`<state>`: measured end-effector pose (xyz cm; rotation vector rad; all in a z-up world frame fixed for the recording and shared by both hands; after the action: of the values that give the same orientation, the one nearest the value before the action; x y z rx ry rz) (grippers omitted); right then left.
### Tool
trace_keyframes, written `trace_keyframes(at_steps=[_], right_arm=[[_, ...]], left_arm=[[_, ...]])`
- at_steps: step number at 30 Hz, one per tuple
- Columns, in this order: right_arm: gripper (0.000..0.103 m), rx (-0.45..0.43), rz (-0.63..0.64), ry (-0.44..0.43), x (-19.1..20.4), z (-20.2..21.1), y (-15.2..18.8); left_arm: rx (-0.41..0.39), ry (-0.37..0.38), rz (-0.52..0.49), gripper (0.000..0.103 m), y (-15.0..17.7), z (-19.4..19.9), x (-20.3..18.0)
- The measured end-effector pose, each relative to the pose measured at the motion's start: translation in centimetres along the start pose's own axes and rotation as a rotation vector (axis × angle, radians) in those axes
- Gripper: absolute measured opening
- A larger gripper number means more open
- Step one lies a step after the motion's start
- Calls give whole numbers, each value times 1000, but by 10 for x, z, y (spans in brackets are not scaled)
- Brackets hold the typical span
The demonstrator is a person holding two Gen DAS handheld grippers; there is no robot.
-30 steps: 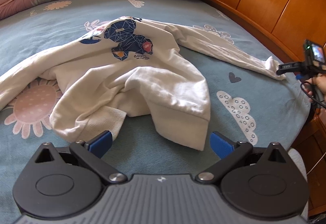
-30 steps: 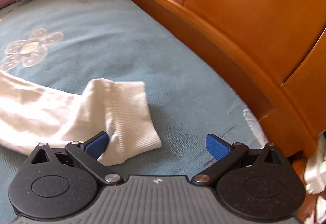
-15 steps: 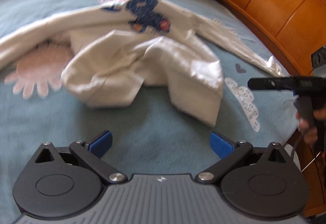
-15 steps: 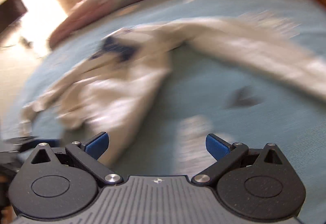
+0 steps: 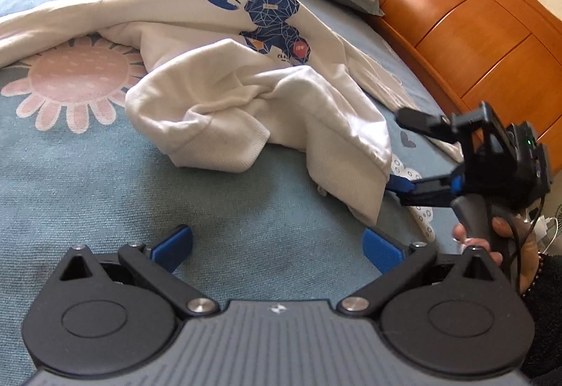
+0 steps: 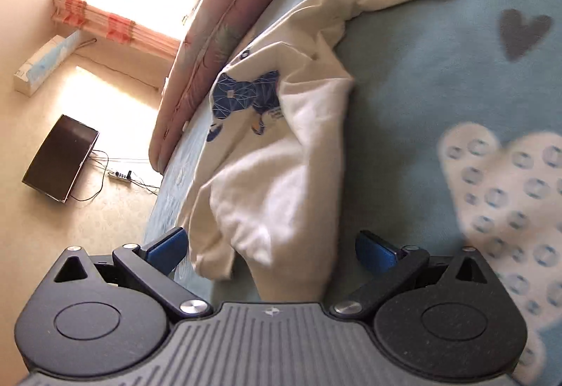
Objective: Fold clothes
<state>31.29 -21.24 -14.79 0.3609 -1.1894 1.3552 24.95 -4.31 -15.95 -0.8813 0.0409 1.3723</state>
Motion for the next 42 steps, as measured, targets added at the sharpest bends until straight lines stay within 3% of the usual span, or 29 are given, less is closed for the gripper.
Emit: trace_keyframes(at_steps=[4,8,11,13,14,16,17,27,30,32,34,37,38,40,42], right_arm=[[103,74,45,-49,22,-12,18],[102,32,133,-26,26,-12,26],[83,30,109,-9,21,-11,18],[62,27,73,-55,18,-6,11],[55,20,76,-58,17,-3,10],[25,18,98,-54,19,5,7],[21,16,109,-51,20,8,6],[21,-68,149,8,11,76,-17],[27,-60,154,100,-5,96,-20],[36,-29,199,210,-15,97,-14],[55,14,266,321,-22,94,-6],[68,97,411,450,-21,75,16],[73,117,459,482,-20,69,23],[99,135,510,481,-12,58,33],[103,139,536,500,-10,50,40]], left_arm=[[-15,19,4,102,-1,1,2],[-21,24,-6,102,-2,1,2],[-21,19,-16,102,-1,0,1],[-24,16,-26,102,0,0,0],[-24,11,-33,102,1,0,-1],[-21,1,-52,102,2,-1,-2],[-18,-7,-64,102,2,-1,-3],[-17,-37,-107,102,5,-2,-4],[-20,-33,-99,102,4,-3,-3],[-23,-31,-95,102,3,-3,-3],[-23,-25,-90,102,3,-3,-2],[-25,-19,-93,102,4,-2,-2],[-26,-19,-101,102,5,-3,-2],[-23,-27,-128,102,6,-3,-4],[-11,-48,-152,102,6,-4,-7]])
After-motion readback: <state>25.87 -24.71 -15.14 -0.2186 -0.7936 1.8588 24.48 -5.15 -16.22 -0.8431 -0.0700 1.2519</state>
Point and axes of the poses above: each gripper's, at about its wrist camera, not at the fingertips, and z roughly against the way its jaws point, x to its left, y to its underside, the point moved 8 cm from there along -z, roughly the way its jaws point, and after that the axes turned 5 degrees about z, right-handed, at the moved point
